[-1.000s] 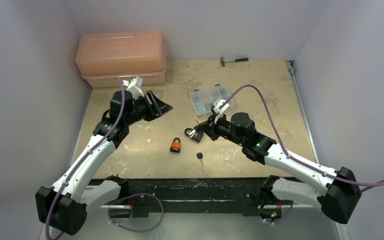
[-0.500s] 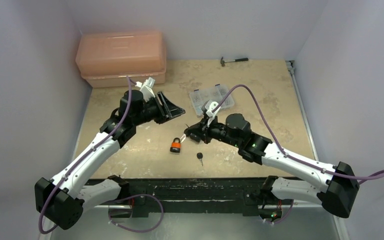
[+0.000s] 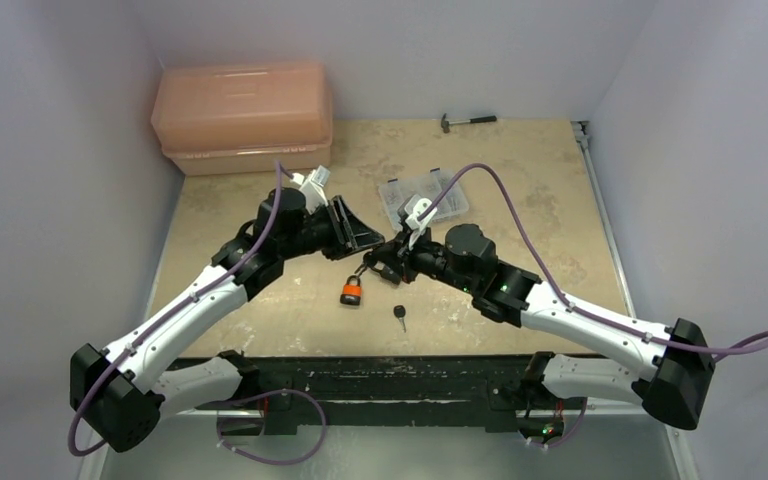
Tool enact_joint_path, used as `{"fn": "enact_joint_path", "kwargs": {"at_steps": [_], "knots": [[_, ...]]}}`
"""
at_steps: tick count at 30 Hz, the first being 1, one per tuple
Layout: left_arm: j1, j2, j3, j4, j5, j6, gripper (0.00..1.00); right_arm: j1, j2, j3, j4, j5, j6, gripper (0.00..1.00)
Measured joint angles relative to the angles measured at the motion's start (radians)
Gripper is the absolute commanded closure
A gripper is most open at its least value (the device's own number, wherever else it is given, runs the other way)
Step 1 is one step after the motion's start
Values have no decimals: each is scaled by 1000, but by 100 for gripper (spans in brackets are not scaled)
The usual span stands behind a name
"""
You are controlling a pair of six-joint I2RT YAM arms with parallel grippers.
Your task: Unlock with the key
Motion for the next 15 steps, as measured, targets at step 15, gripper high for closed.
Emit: {"fn": "enact_joint_path", "kwargs": {"at_steps": [15], "knots": [[-19,12,0,-24,-54,1,100,2,1,5,-36,34,0,100]]}}
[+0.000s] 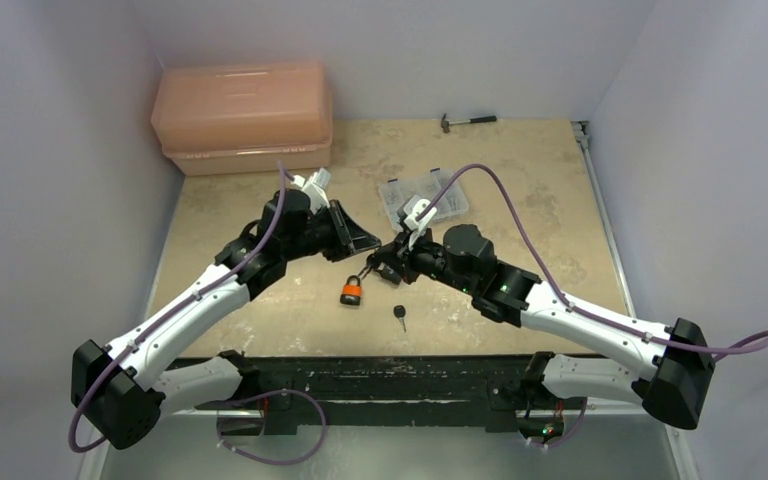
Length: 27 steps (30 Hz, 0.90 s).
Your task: Unlock with the key
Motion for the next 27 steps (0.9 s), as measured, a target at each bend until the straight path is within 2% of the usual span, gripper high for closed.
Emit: {"fn": "enact_joint_path", "kwargs": {"at_steps": [1,4,5,11,20,27], "knots": [[0,1,0,0,-1,0,100,0,0,0,-2,0,0,100],[-5,4,0,0,-6,0,100,0,0,4,-15,0,0,64],[-5,4,0,2,-8,1,100,0,0,9,-23,-1,3,56],[-6,-2,0,15,-40,61,100,4,-18,37,-58,-17,22,30],[-6,-50,2,105,-43,270,100,5,-197,36,-71,-116,100,13],[-6,-78,29,186,61,453,100,5,-298,8,-12,-141,165,11]]}}
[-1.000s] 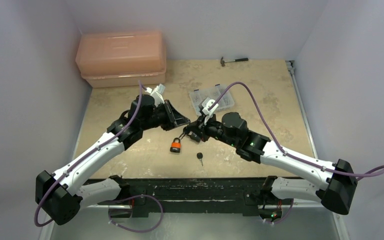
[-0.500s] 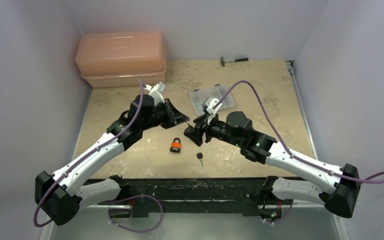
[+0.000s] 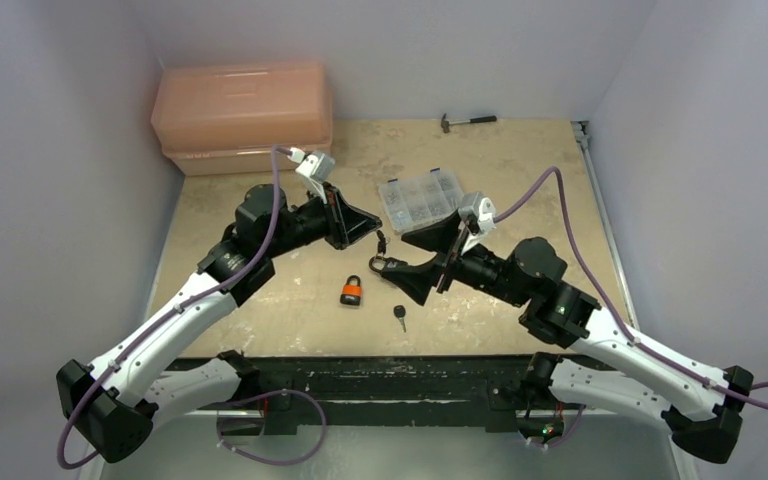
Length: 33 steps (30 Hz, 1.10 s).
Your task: Unlock with the key
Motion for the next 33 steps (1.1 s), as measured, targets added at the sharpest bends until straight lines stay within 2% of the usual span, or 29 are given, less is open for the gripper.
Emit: {"fn": "enact_joint_path", "kwargs": {"at_steps": [5,9,14,19,22,33], "knots": [[0,0,39,28,81,78,100,-29,2,-13,24,-1,78,11],[0,11,77,6,98,137,100,-154,29,-23,69,-111,164,11],[0,51,154,-33,205,208,100,-320,26,-74,153,-282,262,12],[0,64,187,-24,364,222,100,-333,21,-90,269,-450,308,13],[0,77,212,-13,430,221,100,-334,5,-108,325,-498,328,15],[0,85,221,51,543,198,100,-334,8,-113,410,-525,355,23]]}}
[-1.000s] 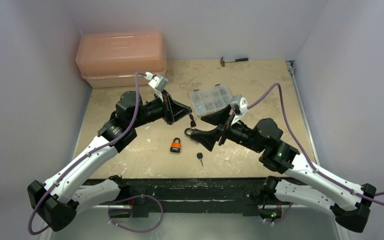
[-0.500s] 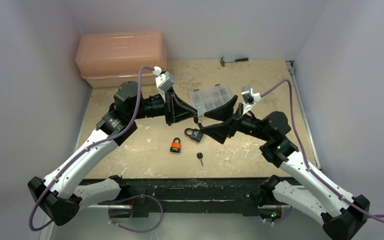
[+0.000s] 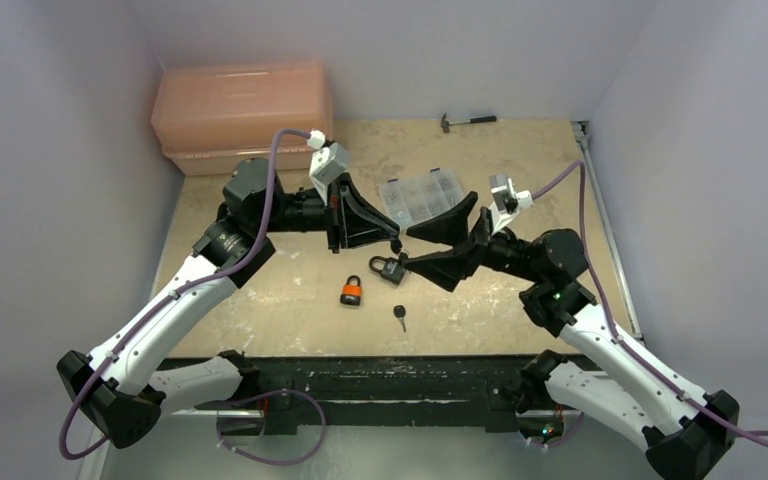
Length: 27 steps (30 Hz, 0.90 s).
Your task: Unlock with the key
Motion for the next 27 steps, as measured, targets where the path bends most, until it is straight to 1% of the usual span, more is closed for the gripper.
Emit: {"fn": "enact_joint_path", "kwargs": {"at_steps": [8,17,27], "knots": [[0,2,0,47,23,-32,100,0,45,0,42,-5,25,36],[0,2,0,82,27,-53,100,0,59,0,85,-26,49,48],[0,2,0,85,27,-58,100,0,92,0,122,-53,71,55]]}}
